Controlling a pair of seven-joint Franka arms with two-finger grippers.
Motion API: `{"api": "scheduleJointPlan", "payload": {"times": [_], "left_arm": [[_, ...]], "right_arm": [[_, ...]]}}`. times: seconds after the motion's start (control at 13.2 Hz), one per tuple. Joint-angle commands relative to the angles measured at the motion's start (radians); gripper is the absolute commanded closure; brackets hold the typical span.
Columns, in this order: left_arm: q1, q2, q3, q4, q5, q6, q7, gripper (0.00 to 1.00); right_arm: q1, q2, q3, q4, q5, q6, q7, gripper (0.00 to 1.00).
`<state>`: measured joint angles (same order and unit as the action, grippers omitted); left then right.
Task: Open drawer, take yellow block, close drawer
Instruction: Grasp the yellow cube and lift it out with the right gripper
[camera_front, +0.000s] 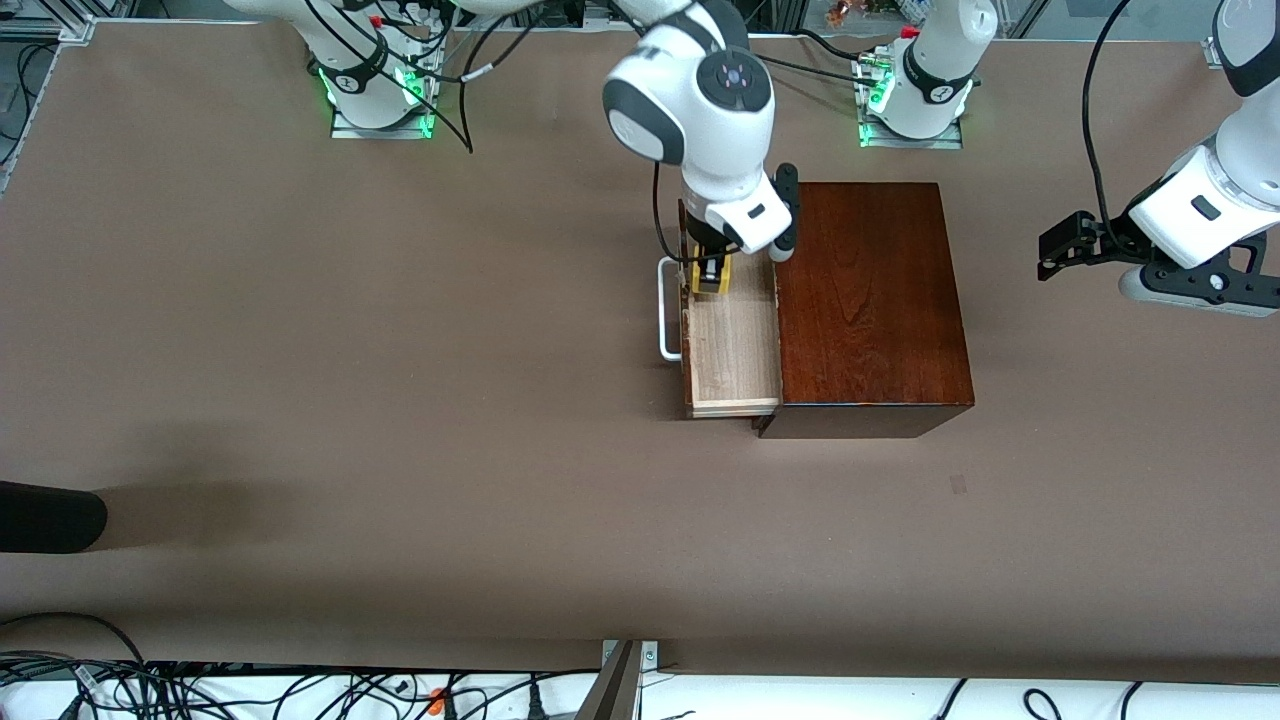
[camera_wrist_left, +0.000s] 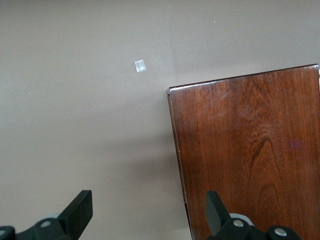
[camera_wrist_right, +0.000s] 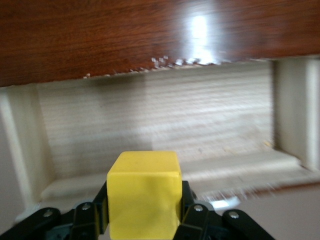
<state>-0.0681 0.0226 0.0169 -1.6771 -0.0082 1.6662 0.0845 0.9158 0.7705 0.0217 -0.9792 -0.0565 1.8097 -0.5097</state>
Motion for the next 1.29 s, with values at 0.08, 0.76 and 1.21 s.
{"api": "scheduleJointPlan", "payload": {"times": [0.08, 0.76, 1.21], "left_arm": [[0.002, 0.007, -0.002, 0.022, -0.018, -0.011, 0.021, 0.0], [-0.032, 0.01, -0.035, 0.027, -0.038, -0.106, 0.011, 0.0], [-0.056, 0.036, -0.191, 0.053, -0.234, -0.148, 0.049, 0.0]], "right_arm": [[-0.101, -0.109, 0.0, 0.007, 0.064, -0.122, 0.028, 1.0], [-0.452, -0.29, -0.04, -0.062, 0.099, -0.233, 0.022, 1.0], [-0.664, -0.48, -0.055, -0.499, 0.176, -0.087, 0.1, 1.0]]}}
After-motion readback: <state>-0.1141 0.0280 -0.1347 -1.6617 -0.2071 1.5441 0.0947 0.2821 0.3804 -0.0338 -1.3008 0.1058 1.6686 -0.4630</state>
